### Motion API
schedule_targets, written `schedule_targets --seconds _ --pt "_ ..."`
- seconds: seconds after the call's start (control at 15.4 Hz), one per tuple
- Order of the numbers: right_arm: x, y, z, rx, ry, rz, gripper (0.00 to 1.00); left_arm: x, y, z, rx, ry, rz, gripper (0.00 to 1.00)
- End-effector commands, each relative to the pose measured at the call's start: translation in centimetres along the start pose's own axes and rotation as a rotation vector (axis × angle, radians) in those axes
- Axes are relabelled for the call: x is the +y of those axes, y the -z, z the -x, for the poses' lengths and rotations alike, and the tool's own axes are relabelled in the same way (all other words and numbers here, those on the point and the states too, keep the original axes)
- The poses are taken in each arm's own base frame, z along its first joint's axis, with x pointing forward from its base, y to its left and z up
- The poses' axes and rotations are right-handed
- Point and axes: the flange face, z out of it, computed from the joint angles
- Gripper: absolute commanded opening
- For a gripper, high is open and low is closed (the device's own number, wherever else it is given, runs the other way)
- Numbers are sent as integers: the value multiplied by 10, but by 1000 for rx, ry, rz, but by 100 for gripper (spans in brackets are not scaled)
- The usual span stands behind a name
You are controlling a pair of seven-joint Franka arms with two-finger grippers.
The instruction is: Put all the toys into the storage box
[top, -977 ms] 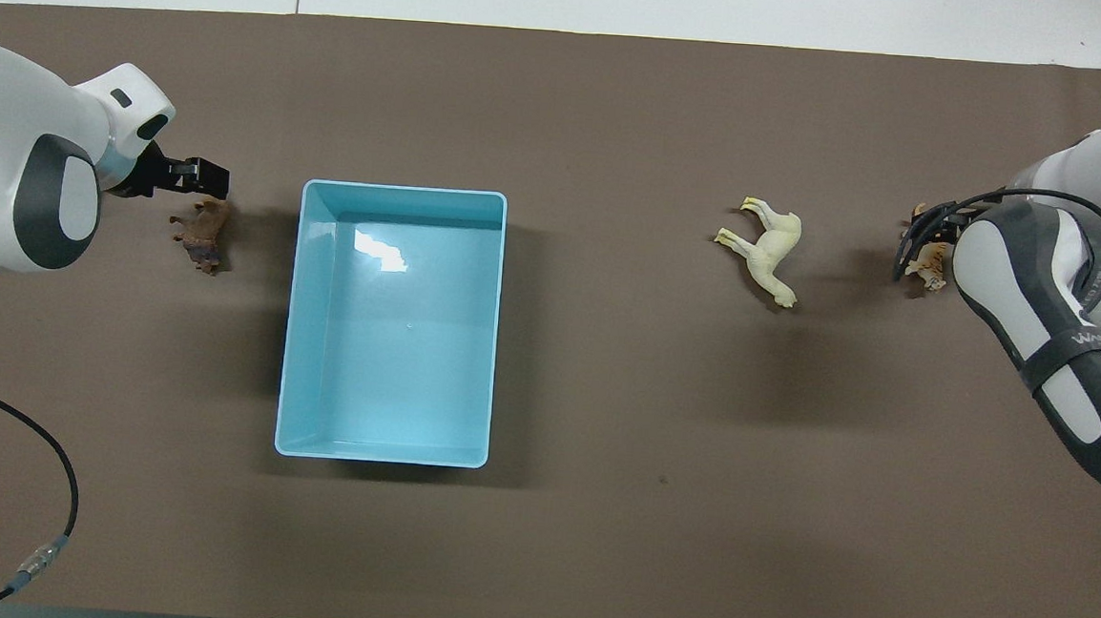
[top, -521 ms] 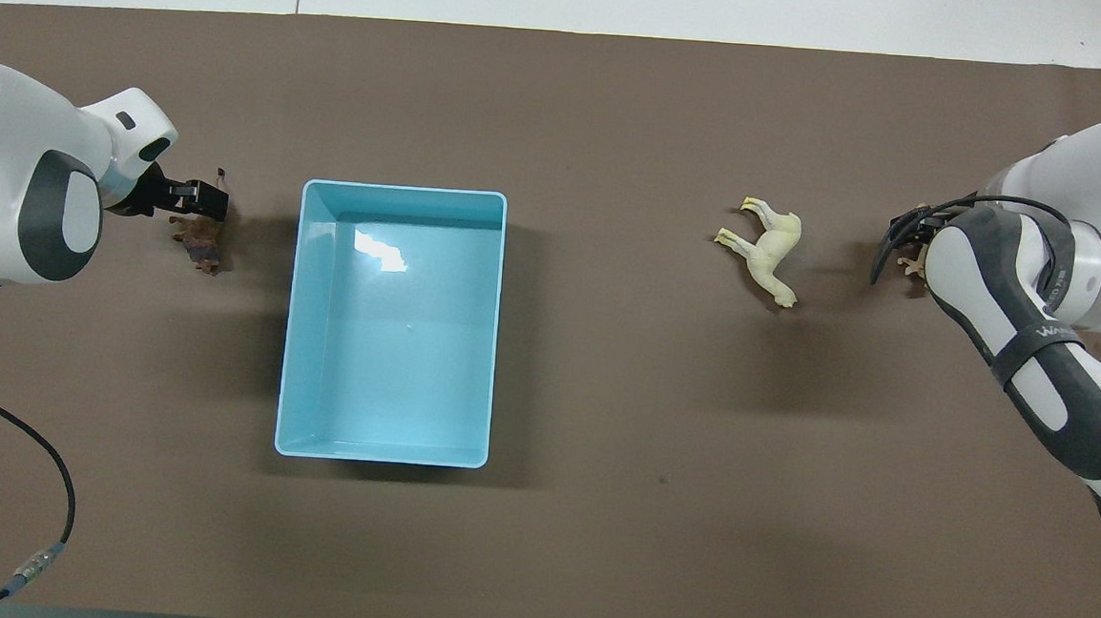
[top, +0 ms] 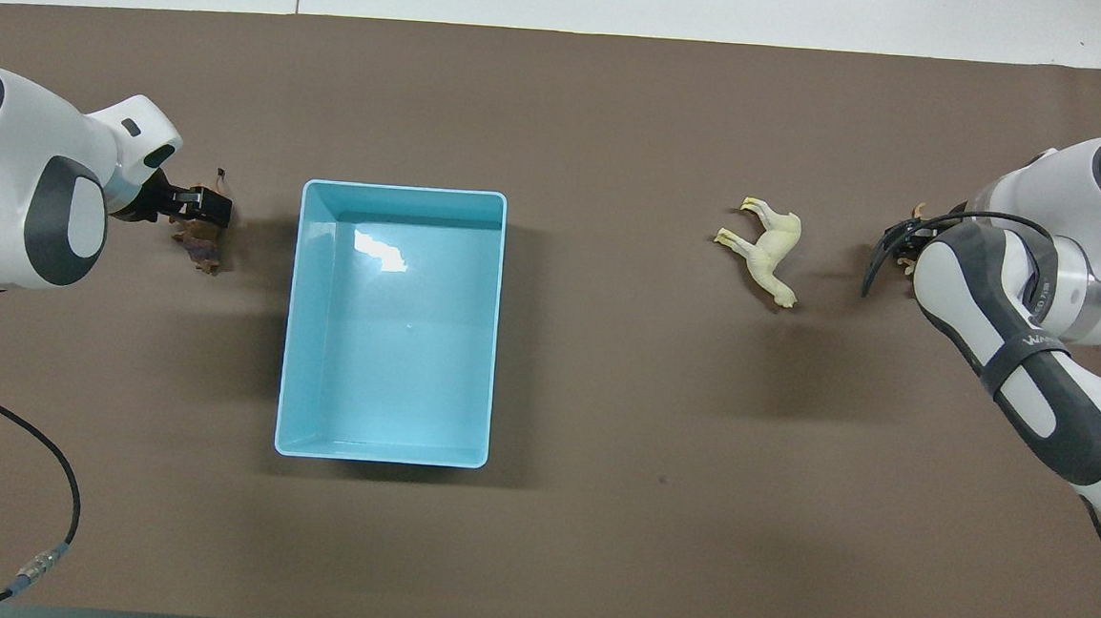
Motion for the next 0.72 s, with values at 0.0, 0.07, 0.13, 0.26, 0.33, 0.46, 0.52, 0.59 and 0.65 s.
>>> schedule_targets --seconds 0.0,0.07,0.13,0.26,0.33,0.46,0.52,0.59,0.65 --pt "2 -8 8 3 5 -2 0 0 -2 9 23 -18 -12 100" --pt "3 -7 7 4 3 -2 0 0 -2 9 28 -18 -12 100" --pt "2 -6 7 3 3 -2 0 0 -5 10 28 -18 -12 99" --pt "3 -3 5 1 3 -2 0 0 -8 11 41 -18 -13 93" --pt "4 0 3 3 1 -2 0 0 -9 12 44 -19 -14 88" --pt "2 13 -3 -19 8 1 0 0 -8 11 46 -16 -14 52" --pt "1 26 -8 -34 11 3 0 0 -8 11 43 -6 -11 10" --pt "1 40 -11 -54 9 3 0 1 -7 11 45 -1 -7 0" --pt "2 58 -12 -56 9 5 0 0 -7 11 44 10 -5 0"
